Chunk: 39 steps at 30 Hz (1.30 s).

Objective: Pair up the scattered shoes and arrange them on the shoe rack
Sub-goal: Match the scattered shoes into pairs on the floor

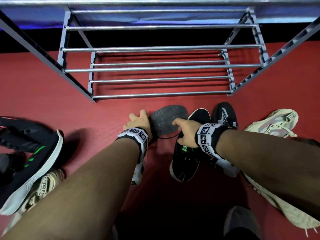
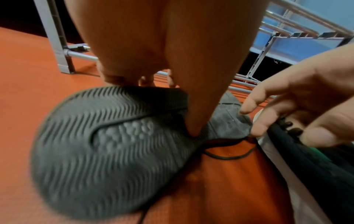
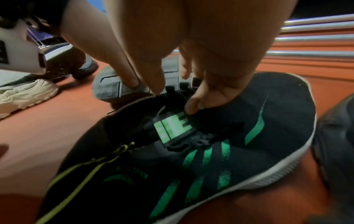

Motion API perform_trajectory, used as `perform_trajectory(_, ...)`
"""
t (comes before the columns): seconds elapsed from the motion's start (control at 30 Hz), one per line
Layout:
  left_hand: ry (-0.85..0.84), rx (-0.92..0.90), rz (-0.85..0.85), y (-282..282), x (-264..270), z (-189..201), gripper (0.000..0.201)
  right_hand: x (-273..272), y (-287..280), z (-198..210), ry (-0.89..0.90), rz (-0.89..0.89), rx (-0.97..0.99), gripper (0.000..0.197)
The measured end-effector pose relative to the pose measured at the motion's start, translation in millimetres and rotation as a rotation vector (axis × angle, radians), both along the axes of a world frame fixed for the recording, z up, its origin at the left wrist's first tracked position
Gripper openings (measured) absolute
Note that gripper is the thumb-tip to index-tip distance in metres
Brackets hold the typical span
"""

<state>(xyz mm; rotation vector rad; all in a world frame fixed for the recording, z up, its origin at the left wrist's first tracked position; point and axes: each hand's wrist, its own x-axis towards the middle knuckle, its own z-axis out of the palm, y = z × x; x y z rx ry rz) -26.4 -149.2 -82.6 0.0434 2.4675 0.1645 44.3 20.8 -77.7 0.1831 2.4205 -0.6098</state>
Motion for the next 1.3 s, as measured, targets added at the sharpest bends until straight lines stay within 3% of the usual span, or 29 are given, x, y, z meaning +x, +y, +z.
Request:
perform_trajectory(0.07, -0.022, -0.029, -0.030, -1.9, -2.4, 3.5, 0.069, 1.6, 0.0, -1.0, -0.005, 0.009, 0.009, 0.068)
perform_trajectory(0.17, -0.003, -0.008, -0.139, -4.3, -6.2, 8.2, 0.049, 0.4, -1.7, -1.2, 0.003, 0.011, 0.026, 0.067)
perform_trajectory(0.3, 0.186, -0.051, -0.200, -1.8, -0.2, 20.6, 0.044, -1.4, -0.3, 5.4, 0.020, 0.023, 0.077, 0.060)
perform_trajectory(0.43, 0.327, -0.158, -0.142, -1.1, 16.9, 30.6, 0.037, 6.4, 6.4, 13.1, -0.004, 0.006, 0.129, 0.051)
perform_trajectory(0.5, 0.281, -0.138, -0.117, 0.2, 27.0, 30.9, 0.042, 12.7, 8.6, 16.6, -0.007, 0.020, 0.147, 0.048)
perform_trajectory(0.57, 0.111, -0.001, -0.126, 3.3, 34.0, 28.5, 0.049, 18.4, 9.1, 21.7, -0.007, 0.039, 0.162, 0.048)
perform_trajectory(0.67, -0.067, 0.195, -0.179, 11.2, 42.5, 32.9, 0.039, 27.2, 12.1, 30.2, 0.000, 0.040, 0.158, 0.048)
perform_trajectory(0.93, -0.095, 0.056, -0.159, 23.2, 61.2, 27.7, 0.053, 63.3, 57.8, 40.2, -0.084, 0.031, 0.228, 0.044)
perform_trajectory(1.03, -0.028, 0.039, -0.185, 41.0, 68.9, 25.2, 0.055, 75.2, 80.0, 41.1, -0.134, 0.008, 0.272, 0.045)
perform_trajectory(1.17, 0.094, 0.107, -0.266, 80.9, 80.2, 33.0, 0.053, 89.5, 104.7, 44.1, -0.149, -0.075, 0.290, 0.042)
perform_trajectory(1.3, -0.001, 0.215, -0.243, 125.1, 102.4, 41.1, 0.047, 115.6, 130.1, 41.0, -0.136, -0.161, 0.331, 0.047)
